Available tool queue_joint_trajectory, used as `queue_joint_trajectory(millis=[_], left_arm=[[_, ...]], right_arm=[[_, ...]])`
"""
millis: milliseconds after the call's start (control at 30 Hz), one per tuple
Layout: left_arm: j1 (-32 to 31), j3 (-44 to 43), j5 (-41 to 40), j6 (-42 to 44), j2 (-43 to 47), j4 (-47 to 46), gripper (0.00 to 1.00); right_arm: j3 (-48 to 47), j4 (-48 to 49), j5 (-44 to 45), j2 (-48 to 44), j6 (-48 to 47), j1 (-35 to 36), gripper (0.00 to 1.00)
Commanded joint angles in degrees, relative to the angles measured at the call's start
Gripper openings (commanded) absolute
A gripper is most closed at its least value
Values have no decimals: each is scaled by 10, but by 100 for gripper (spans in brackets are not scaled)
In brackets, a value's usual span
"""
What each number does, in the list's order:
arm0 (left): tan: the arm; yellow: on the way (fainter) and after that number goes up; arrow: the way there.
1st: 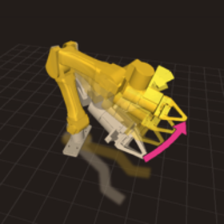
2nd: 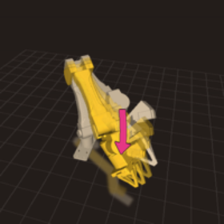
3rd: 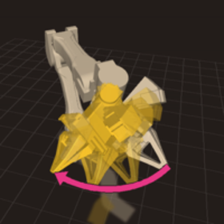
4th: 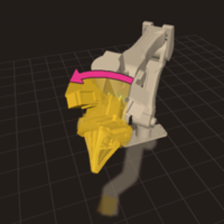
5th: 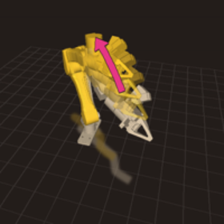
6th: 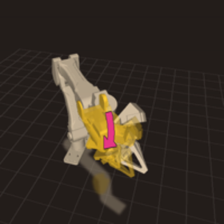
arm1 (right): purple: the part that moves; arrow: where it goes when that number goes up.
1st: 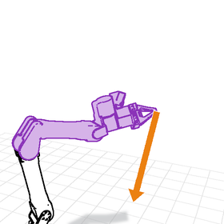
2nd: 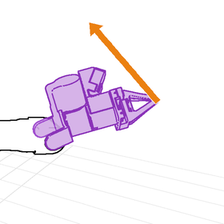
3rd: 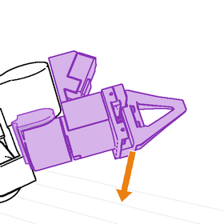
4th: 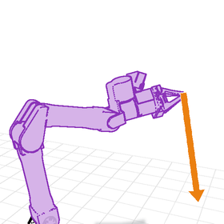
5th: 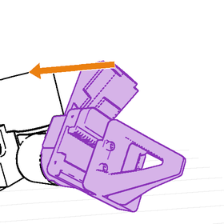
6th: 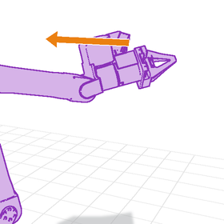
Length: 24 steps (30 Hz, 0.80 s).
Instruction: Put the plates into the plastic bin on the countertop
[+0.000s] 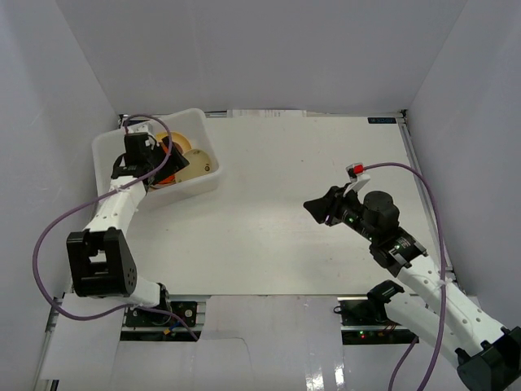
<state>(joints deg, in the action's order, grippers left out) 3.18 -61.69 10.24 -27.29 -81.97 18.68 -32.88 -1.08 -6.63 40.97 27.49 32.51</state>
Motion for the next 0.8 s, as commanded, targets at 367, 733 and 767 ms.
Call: queue_joint_trajectory(millis=[367,733,767], left_arm=[[-13,-74,-3,60,-78,28,42],[-15,-79,-30,67,-107,32,27],[-19,-81,-34,67,-107,32,22]], right_arm=[[-11,52,-10,15,-9,12,46],[-12,53,-14,8,-9,13,46],[-12,53,-15,8,-9,13,46]])
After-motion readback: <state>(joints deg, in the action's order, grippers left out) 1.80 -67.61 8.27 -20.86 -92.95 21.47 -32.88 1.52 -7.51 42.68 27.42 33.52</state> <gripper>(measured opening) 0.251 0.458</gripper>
